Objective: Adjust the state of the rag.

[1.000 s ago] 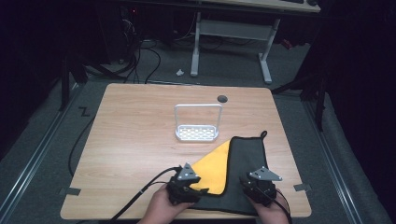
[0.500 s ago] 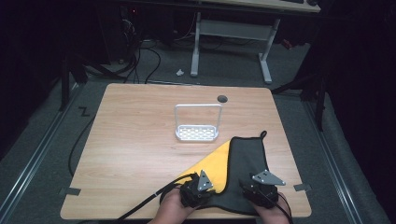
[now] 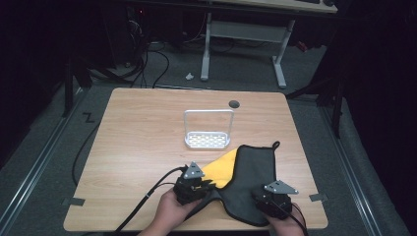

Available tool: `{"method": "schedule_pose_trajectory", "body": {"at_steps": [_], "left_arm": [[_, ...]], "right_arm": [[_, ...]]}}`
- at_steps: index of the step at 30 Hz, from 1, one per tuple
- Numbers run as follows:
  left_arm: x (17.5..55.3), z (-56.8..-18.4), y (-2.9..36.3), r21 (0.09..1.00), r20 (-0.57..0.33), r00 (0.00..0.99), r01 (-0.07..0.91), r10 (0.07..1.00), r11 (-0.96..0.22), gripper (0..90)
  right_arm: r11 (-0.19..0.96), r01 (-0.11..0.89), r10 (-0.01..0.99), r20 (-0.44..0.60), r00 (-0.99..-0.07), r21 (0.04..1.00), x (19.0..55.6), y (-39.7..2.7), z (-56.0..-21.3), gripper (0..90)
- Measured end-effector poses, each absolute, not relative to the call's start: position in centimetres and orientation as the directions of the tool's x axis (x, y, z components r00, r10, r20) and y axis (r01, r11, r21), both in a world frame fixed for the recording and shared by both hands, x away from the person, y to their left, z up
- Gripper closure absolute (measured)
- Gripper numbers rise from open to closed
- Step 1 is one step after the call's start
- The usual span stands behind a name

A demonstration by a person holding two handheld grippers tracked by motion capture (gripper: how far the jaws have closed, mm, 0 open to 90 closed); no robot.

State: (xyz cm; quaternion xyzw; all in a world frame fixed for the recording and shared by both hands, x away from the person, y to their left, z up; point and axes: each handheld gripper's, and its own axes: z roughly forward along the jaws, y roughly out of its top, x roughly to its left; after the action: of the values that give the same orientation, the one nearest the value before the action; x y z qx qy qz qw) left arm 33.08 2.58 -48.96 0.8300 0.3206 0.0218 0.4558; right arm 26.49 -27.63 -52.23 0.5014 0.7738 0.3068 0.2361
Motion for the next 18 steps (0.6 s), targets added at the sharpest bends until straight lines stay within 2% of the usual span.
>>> {"method": "schedule_pose_trajectory", "body": {"at_steps": [3,6,8,10,11,12,15,18], "left_arm": [[34.4,-48.9,4.3,0.773,-0.288,0.759,0.544,0.584,-0.325,80.3],[35.2,-48.9,5.4,0.76,-0.349,0.739,0.583,0.576,-0.288,79.8],[35.0,-49.1,5.4,0.756,-0.337,0.743,0.579,0.578,-0.304,79.4],[34.8,-49.4,5.4,0.751,-0.329,0.748,0.577,0.576,-0.32,79.3],[34.8,-49.6,5.5,0.747,-0.332,0.748,0.581,0.575,-0.324,79.0],[34.7,-49.7,5.5,0.744,-0.34,0.745,0.586,0.573,-0.32,79.0],[34.5,-49.9,5.7,0.746,-0.35,0.745,0.589,0.569,-0.312,78.5],[34.3,-50.1,5.9,0.747,-0.363,0.744,0.592,0.562,-0.302,78.4]], "right_arm": [[0.31,0.633,0.915,-0.042,-0.402,0.709,26.5,-27.8,-52.4,50.3],[0.317,0.634,0.912,-0.044,-0.408,0.705,26.4,-27.7,-52.4,51.1],[0.315,0.642,0.914,-0.04,-0.405,0.699,26.5,-27.8,-52.3,52.2],[0.312,0.648,0.916,-0.039,-0.4,0.694,26.5,-28.0,-52.2,57.5],[0.308,0.656,0.92,-0.039,-0.391,0.689,26.4,-28.3,-52.1,63.0],[0.308,0.656,0.92,-0.039,-0.391,0.689,26.4,-28.3,-52.1,63.0],[0.305,0.667,0.922,-0.036,-0.385,0.68,26.4,-28.7,-52.0,74.4],[0.308,0.671,0.92,-0.032,-0.389,0.675,26.3,-28.9,-51.9,80.3]]}}
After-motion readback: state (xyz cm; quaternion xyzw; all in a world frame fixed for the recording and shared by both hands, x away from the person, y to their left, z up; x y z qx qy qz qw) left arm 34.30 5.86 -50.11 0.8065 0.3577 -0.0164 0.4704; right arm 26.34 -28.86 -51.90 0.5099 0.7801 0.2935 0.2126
